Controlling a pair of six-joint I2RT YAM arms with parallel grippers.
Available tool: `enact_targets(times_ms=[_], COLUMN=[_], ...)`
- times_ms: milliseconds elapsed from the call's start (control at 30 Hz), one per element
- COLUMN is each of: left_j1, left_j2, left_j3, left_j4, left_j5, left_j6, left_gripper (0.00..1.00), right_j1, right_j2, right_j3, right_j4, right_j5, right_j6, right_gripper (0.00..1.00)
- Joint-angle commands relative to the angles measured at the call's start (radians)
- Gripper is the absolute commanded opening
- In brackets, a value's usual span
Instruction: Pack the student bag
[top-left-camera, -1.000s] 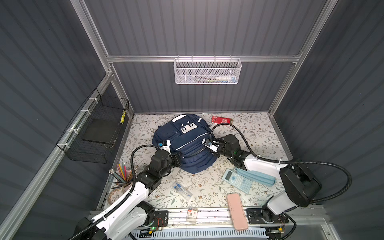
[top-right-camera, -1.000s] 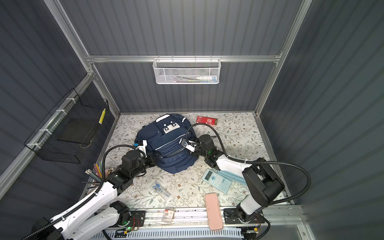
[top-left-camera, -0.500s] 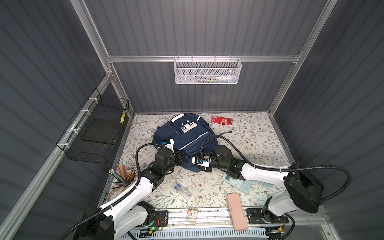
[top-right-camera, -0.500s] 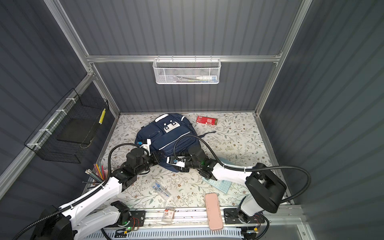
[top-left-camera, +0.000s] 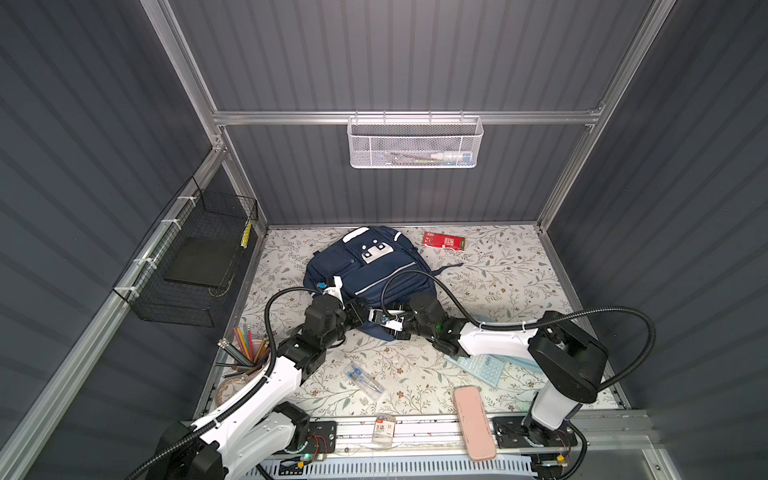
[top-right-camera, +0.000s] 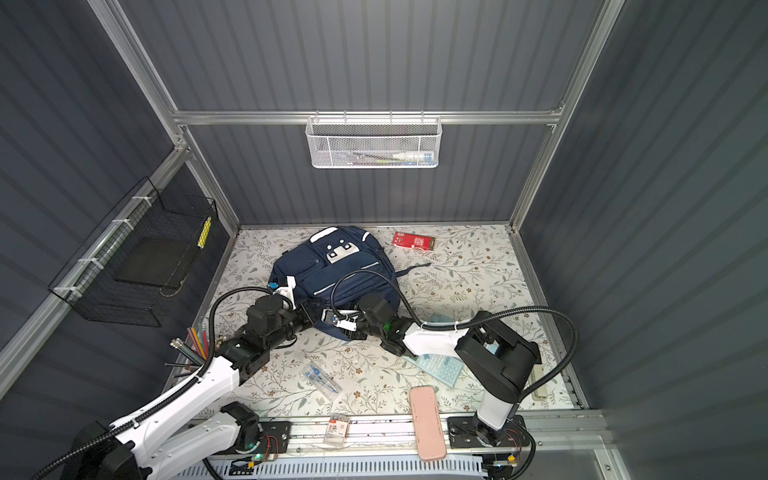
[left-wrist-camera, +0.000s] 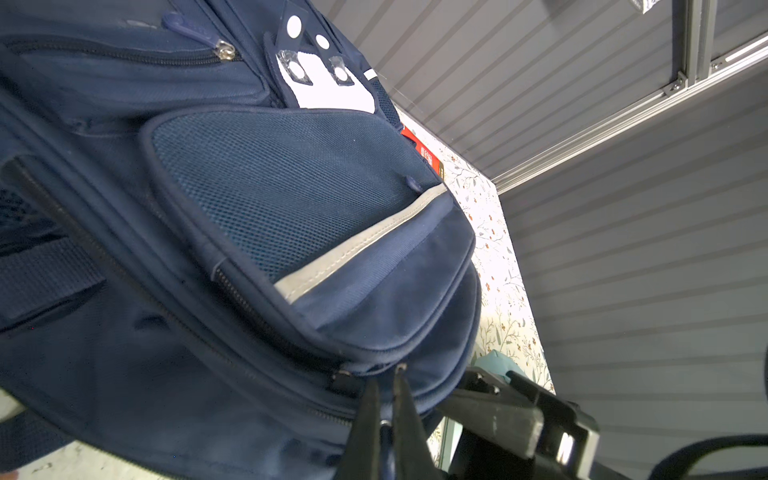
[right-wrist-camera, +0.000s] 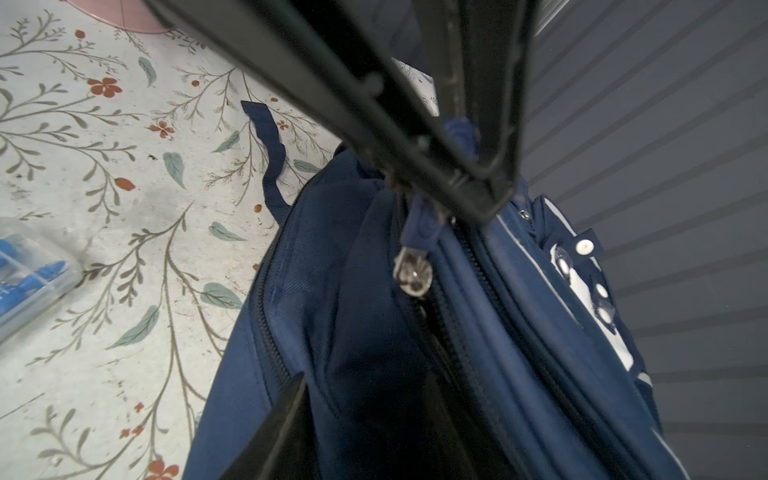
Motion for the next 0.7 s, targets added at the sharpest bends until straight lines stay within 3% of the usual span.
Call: enact_targets(times_ms=[0, 33, 233, 433, 667], left_j1=[-0.005, -0.005, 0.008, 0.152, 0.222], left_j2=[-0.038, -0.046, -0.075, -0.016, 0.075], left_j3=[0.025, 0.027, 0.025, 0.012, 0.076], left_j4=[0.046, 0.029, -0.141, -0.136, -0.164], left_j5=[0.038, 0.020, -0.190, -0.159, -0.318], left_j6=[-0.025, -0.023, 0.023, 0.060, 0.223], left_gripper=[0.00, 0.00, 0.00, 0.00, 0.00], right_j1=[-0.008, -0.008, -0.010, -0.013, -0.025], right_j2=[0.021, 0.015, -0.120, -0.214, -0.311], right_j3=[0.043, 0.040, -0.119, -0.237, -0.300], right_j4=[0.001, -0.008, 0.098, 0.098, 0.031], right_j5=[0.075, 0.080, 0.063, -0.034, -0.072], right_j6=[0.009, 0.014, 0.062, 0.015, 0.000], right_gripper=[0.08, 0.00, 0.00, 0.00, 0.00])
